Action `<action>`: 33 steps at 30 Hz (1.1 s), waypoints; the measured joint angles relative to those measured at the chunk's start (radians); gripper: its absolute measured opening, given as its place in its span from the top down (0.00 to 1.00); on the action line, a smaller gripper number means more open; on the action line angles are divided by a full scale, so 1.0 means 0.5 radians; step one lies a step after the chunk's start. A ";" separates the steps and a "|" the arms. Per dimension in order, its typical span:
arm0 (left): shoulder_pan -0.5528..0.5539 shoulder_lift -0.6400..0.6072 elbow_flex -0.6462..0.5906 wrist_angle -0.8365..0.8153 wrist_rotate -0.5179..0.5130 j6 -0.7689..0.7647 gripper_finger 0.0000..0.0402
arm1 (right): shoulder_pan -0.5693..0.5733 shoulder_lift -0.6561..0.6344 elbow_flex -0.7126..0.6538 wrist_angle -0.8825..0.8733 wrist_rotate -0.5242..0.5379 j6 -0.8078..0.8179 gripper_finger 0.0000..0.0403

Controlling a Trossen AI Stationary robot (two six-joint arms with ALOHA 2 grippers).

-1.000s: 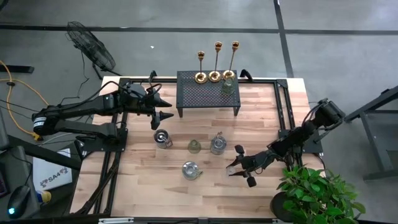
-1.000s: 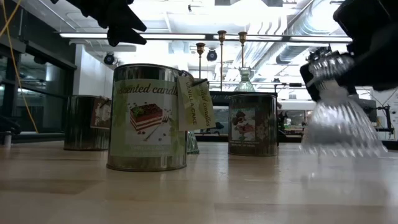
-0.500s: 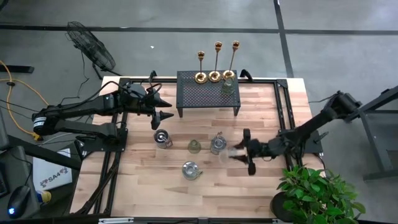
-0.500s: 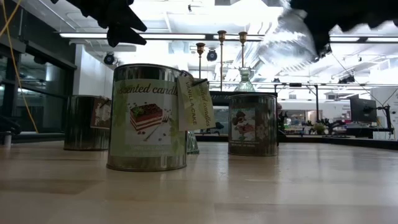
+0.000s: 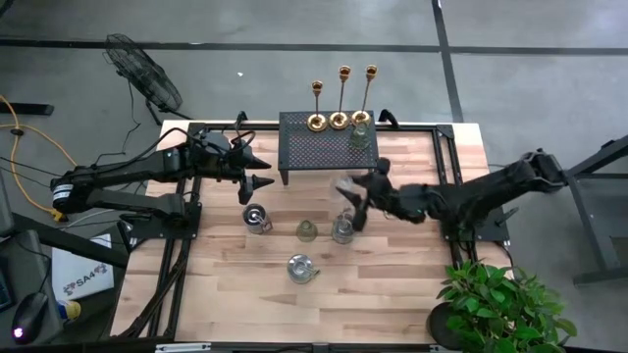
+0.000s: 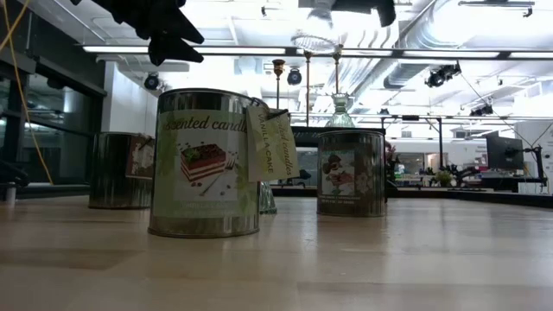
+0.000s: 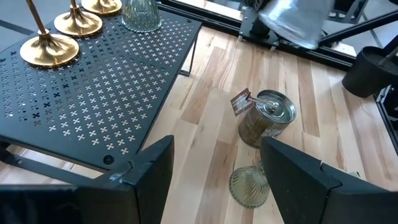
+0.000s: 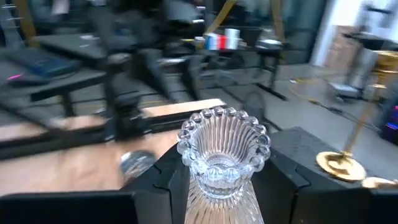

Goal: Pick & Place candle stick holders
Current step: Put the transparent candle holder on the shelf aligned with the green candle holder

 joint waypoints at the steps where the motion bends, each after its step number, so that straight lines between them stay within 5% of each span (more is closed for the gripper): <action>1: 0.000 0.000 0.000 -0.002 0.000 0.000 0.42 | -0.040 0.031 0.041 -0.012 0.013 0.039 0.68; 8: 0.000 0.000 0.000 -0.016 0.003 0.000 0.42 | -0.228 0.309 0.262 -0.050 0.084 0.145 0.68; 16: 0.000 0.000 0.000 -0.014 0.005 0.000 0.42 | -0.327 0.635 0.598 -0.395 0.612 0.438 0.68; 33: 0.000 0.000 -0.001 -0.014 0.005 0.000 0.42 | -0.661 0.849 0.695 -0.531 0.635 0.831 0.68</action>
